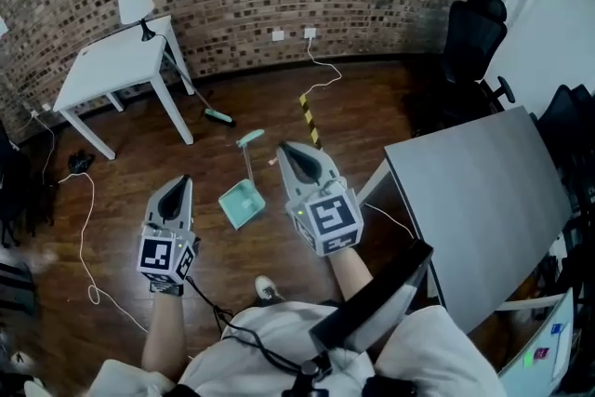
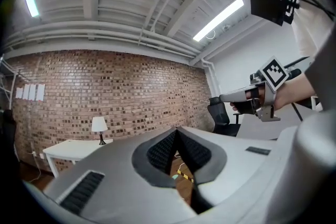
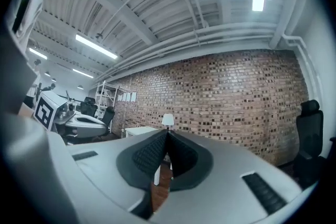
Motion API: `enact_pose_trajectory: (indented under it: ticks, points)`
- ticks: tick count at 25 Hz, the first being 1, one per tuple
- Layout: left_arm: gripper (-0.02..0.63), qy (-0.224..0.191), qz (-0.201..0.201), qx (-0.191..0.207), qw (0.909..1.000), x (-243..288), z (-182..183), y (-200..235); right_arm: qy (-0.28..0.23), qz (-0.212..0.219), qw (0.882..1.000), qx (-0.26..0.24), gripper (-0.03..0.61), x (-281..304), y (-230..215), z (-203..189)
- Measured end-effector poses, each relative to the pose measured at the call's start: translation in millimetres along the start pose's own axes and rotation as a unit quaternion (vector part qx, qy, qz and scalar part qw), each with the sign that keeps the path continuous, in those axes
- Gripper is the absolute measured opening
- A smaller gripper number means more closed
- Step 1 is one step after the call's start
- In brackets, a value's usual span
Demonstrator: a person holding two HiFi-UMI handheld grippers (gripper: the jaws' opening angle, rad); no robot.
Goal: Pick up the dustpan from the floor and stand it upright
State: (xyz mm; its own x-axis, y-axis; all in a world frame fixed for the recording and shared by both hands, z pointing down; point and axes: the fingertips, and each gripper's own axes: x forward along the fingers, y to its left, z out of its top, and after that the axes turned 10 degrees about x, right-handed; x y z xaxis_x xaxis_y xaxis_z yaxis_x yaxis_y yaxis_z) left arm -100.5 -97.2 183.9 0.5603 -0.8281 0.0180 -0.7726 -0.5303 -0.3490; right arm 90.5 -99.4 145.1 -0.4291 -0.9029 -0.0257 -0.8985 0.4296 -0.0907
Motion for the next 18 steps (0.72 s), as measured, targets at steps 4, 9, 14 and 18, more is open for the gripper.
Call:
enact_pose_trajectory:
  ticks: [4,9,14,18]
  points:
    - [0.012,0.009,0.010,-0.011,0.9998,-32.5,11.3,-49.8,-0.006,0.012,1.000,0.016,-0.017,-52.4,3.8,-0.2]
    - [0.012,0.020,0.020,-0.008,0.9996,-85.2,24.4,-131.9,-0.010,0.015,1.000,0.010,-0.017,-151.1,5.5,-8.4]
    - [0.012,0.023,0.024,-0.019,0.9993,-144.4,43.3,-224.7,-0.009,0.012,1.000,0.004,-0.017,-266.4,0.8,-17.9]
    - [0.012,0.024,0.030,-0.020,0.9991,-187.0,64.1,-283.2,0.006,0.009,1.000,0.004,-0.018,-346.4,1.5,-25.9]
